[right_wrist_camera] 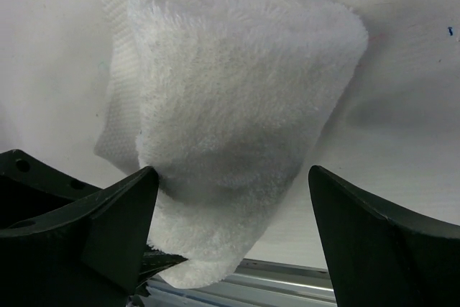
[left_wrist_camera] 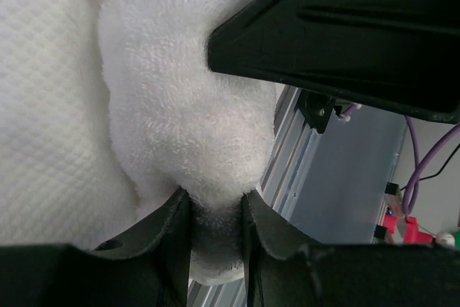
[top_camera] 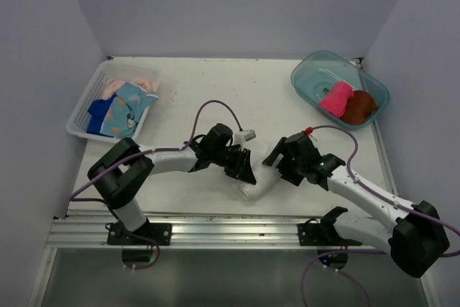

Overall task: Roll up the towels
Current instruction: Roll the towel

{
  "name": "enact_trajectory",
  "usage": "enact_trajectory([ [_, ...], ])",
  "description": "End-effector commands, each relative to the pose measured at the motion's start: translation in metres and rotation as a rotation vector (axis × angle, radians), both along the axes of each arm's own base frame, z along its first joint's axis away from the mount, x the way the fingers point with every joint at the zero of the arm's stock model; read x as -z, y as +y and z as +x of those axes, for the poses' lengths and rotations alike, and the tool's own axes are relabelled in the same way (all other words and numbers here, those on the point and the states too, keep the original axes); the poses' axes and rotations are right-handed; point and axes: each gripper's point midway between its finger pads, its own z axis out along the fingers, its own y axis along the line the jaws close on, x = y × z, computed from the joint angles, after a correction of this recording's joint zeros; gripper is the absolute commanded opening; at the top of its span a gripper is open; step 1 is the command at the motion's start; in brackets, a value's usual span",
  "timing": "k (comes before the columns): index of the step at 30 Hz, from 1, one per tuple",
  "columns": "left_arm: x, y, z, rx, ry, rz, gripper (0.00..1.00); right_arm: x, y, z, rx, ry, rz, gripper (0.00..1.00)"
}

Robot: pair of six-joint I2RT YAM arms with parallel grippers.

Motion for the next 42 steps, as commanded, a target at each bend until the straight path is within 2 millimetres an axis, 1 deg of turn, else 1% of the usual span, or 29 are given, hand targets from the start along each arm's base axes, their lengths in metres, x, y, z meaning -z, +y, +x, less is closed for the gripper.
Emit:
enact_trajectory([
  [1,0.001,0.001,-0.012,0.04,0.096,-0.039,0.29,-0.008,0.012,0.015,0.0,-0.062,0.055,0.89],
  [2,0.002,0.002,-0.011,0.038,0.094,-0.035,0.29,-0.008,0.012,0.016,0.0,-0.058,0.052,0.89],
  [3,0.003,0.002,-0.012,0.039,0.097,-0.03,0.29,-0.011,0.012,0.018,-0.001,-0.062,0.048,0.89],
  [5,0.003,0.002,-0.011,0.038,0.096,-0.029,0.29,-0.013,0.006,0.021,0.024,-0.064,0.009,0.89],
  [8,0.003,0.002,-0.01,0.035,0.093,-0.028,0.28,-0.014,-0.013,0.025,0.085,-0.034,-0.084,0.9],
  [10,0.002,0.001,-0.01,0.037,0.091,-0.03,0.28,-0.01,-0.024,0.026,0.127,-0.003,-0.136,0.92],
  [11,0.002,0.001,-0.01,0.036,0.091,-0.031,0.28,-0.009,-0.027,0.027,0.142,0.008,-0.146,0.96],
  [12,0.002,0.001,-0.01,0.036,0.091,-0.031,0.28,-0.003,-0.032,0.027,0.16,0.033,-0.162,0.97],
  [14,0.001,0.001,-0.01,0.039,0.088,-0.031,0.28,0.003,-0.031,0.028,0.159,0.058,-0.166,0.99],
  [18,0.002,0.002,-0.01,0.039,0.082,-0.025,0.28,0.012,-0.022,0.034,0.161,0.081,-0.147,0.99],
  [24,0.002,0.003,-0.009,0.035,0.077,-0.022,0.28,0.029,-0.029,0.039,0.217,0.119,-0.161,0.99],
  [26,0.001,0.003,-0.008,0.03,0.076,-0.024,0.28,0.035,-0.028,0.039,0.222,0.132,-0.148,0.93],
  [28,0.001,0.002,-0.007,0.027,0.074,-0.022,0.28,0.038,-0.022,0.039,0.215,0.134,-0.111,0.87],
  [29,0.004,0.003,-0.007,0.025,0.079,-0.016,0.28,0.039,-0.021,0.039,0.214,0.137,-0.103,0.8],
  [31,0.005,0.004,-0.006,0.023,0.083,-0.014,0.28,0.041,-0.019,0.039,0.213,0.14,-0.093,0.72],
  [32,0.005,0.004,-0.005,0.02,0.084,-0.013,0.28,0.042,-0.019,0.038,0.213,0.143,-0.097,0.63],
  [34,0.006,0.006,-0.004,0.017,0.083,-0.007,0.29,0.042,-0.02,0.038,0.213,0.141,-0.097,0.53],
  [36,0.006,0.008,-0.003,0.017,0.082,-0.003,0.31,0.043,-0.02,0.038,0.213,0.141,-0.097,0.39],
  [37,0.006,0.009,-0.001,0.014,0.069,0.004,0.36,0.044,-0.02,0.037,0.211,0.147,-0.1,0.35],
  [38,0.008,0.012,-0.001,0.012,0.075,0.027,0.41,0.044,-0.02,0.038,0.213,0.147,-0.102,0.27],
  [39,0.004,0.011,0.003,0.011,0.059,0.034,0.48,0.046,-0.02,0.037,0.211,0.155,-0.107,0.24],
  [40,0.005,0.012,0.008,0.0,0.034,0.055,0.69,0.047,-0.021,0.036,0.21,0.166,-0.116,0.21],
  [41,0.005,0.016,0.008,0.009,0.015,0.083,0.78,0.045,-0.02,0.038,0.207,0.167,-0.119,0.18],
  [42,0.003,0.021,0.009,0.008,0.01,0.12,0.85,0.045,-0.023,0.036,0.204,0.179,-0.14,0.14],
])
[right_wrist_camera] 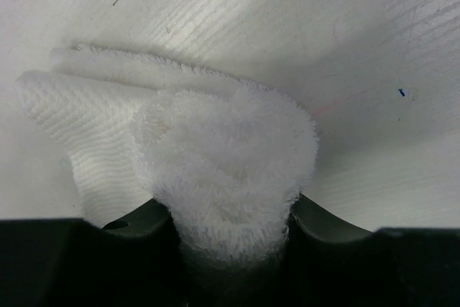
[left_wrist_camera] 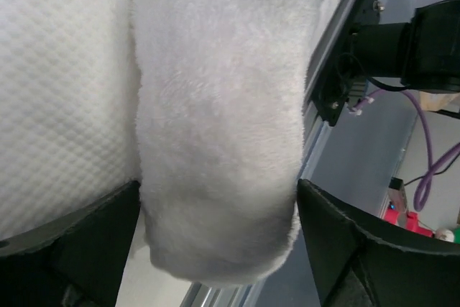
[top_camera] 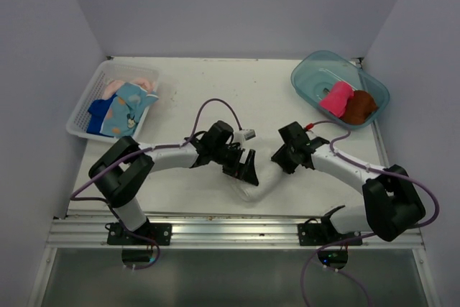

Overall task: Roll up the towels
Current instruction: Roll the towel

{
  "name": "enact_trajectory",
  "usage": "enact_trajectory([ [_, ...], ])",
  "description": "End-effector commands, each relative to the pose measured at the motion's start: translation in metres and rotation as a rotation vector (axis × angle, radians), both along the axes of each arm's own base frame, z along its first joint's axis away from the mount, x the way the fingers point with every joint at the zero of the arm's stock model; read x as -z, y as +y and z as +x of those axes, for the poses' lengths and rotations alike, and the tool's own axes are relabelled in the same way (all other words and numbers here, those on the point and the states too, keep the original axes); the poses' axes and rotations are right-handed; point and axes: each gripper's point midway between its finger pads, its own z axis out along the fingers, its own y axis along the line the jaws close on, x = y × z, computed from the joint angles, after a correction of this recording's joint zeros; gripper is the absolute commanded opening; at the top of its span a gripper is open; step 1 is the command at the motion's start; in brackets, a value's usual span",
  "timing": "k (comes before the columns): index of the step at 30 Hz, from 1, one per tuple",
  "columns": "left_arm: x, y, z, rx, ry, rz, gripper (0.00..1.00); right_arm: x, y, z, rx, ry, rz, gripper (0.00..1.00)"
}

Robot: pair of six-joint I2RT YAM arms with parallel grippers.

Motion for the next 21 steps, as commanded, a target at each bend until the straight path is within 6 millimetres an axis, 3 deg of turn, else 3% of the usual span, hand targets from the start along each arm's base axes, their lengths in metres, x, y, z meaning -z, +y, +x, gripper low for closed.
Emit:
enact_trajectory([
  [1,0.002,0.018,0.012,-0.01,-0.08,0.14,0.93,0.005,-0.006,-0.001,0.013,0.04,-0.047,0.12],
  [5,-0.023,0.039,0.031,-0.063,-0.231,0.249,0.97,-0.005,-0.005,0.001,-0.001,0.071,-0.066,0.06],
  [8,-0.053,0.047,0.048,-0.122,-0.413,0.297,0.96,-0.008,-0.005,-0.002,-0.008,0.096,-0.074,0.05],
  [12,-0.082,0.028,0.039,-0.1,-0.602,0.316,0.96,-0.007,-0.004,-0.004,-0.014,0.13,-0.081,0.05],
  [13,-0.083,0.017,0.026,-0.059,-0.634,0.315,0.97,-0.007,-0.002,-0.004,-0.016,0.136,-0.074,0.05],
  [16,-0.077,0.001,0.012,-0.015,-0.706,0.349,0.99,-0.007,0.003,-0.001,-0.019,0.126,-0.05,0.05],
  [21,-0.06,-0.014,0.0,0.019,-0.814,0.435,0.99,-0.012,0.006,0.004,-0.024,0.116,-0.043,0.05],
])
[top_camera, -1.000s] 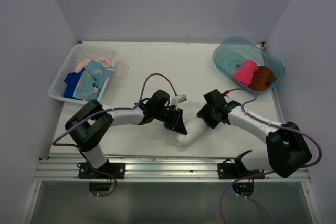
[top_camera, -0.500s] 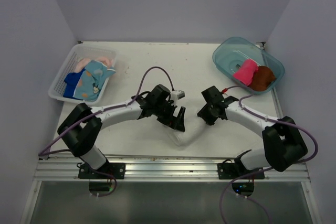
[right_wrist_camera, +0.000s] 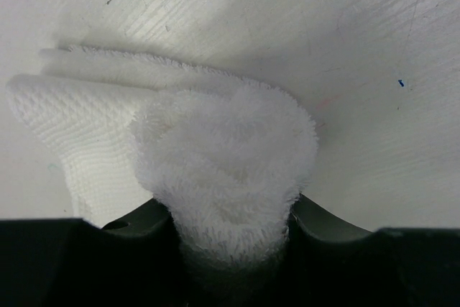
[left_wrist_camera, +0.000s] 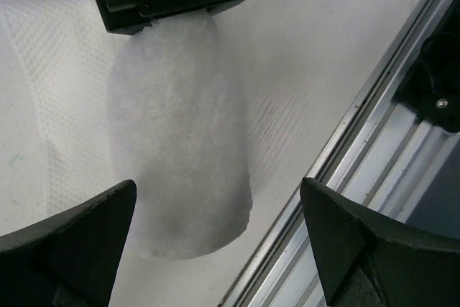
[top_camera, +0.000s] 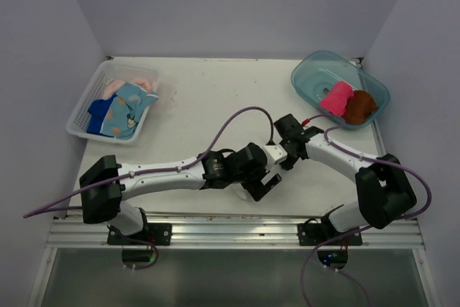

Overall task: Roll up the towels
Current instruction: Roll the towel

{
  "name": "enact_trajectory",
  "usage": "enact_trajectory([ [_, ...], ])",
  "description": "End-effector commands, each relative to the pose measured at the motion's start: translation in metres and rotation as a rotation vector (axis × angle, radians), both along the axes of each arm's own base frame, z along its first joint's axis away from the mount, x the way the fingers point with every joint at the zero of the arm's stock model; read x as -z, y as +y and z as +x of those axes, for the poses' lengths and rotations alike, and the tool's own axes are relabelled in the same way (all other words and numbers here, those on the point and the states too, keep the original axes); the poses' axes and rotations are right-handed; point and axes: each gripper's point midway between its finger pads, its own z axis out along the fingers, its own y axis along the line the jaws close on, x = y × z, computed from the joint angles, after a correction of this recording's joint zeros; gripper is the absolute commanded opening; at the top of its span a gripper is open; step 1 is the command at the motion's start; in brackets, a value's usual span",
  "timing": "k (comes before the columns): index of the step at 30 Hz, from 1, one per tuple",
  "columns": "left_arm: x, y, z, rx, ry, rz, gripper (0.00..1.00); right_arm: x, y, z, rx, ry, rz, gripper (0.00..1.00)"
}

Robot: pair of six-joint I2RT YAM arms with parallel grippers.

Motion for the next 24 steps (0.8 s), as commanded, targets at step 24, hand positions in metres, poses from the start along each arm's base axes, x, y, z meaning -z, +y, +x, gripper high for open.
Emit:
enact_trajectory([
  [24,0.076,0.009,0.017,-0.119,-0.214,0.281,0.88,-0.012,0.011,0.004,-0.009,0.003,0.05,0.06],
])
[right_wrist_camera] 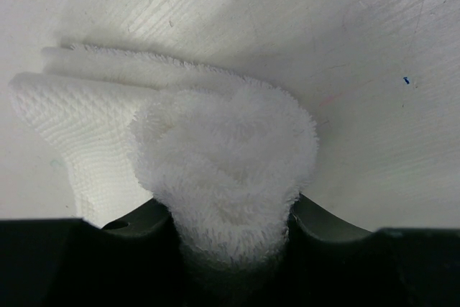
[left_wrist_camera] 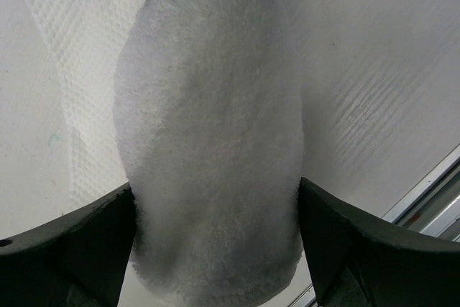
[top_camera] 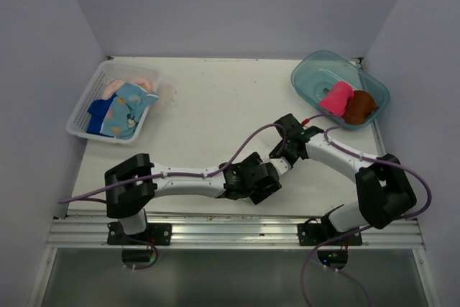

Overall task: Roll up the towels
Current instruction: Roll the towel

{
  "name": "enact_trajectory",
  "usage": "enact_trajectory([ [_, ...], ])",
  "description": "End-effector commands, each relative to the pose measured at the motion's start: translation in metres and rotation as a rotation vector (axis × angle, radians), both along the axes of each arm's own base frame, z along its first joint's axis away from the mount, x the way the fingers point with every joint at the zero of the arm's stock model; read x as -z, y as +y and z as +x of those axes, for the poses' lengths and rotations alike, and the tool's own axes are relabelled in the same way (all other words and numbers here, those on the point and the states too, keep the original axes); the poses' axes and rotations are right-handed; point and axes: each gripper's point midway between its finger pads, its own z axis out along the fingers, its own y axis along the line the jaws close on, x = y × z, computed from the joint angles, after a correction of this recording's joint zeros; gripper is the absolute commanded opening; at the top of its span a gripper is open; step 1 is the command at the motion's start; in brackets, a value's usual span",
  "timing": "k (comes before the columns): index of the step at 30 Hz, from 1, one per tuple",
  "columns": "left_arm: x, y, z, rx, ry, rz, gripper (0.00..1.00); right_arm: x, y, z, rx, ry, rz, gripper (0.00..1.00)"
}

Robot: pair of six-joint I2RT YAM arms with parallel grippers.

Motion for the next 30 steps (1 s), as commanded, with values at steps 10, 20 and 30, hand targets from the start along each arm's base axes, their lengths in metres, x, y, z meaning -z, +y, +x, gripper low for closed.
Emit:
enact_trajectory([
  [10,0.014,0.001,0.001,-0.057,-0.021,0.026,0.64,-0.013,0.011,0.006,-0.002,-0.006,0.049,0.07],
  [20,-0.013,-0.005,-0.011,0.031,0.448,-0.359,0.61,-0.032,0.015,0.013,-0.045,-0.141,0.114,0.75],
  [30,-0.003,0.002,-0.015,0.012,0.785,-0.575,0.61,-0.051,0.017,-0.001,-0.096,-0.298,0.232,0.93],
])
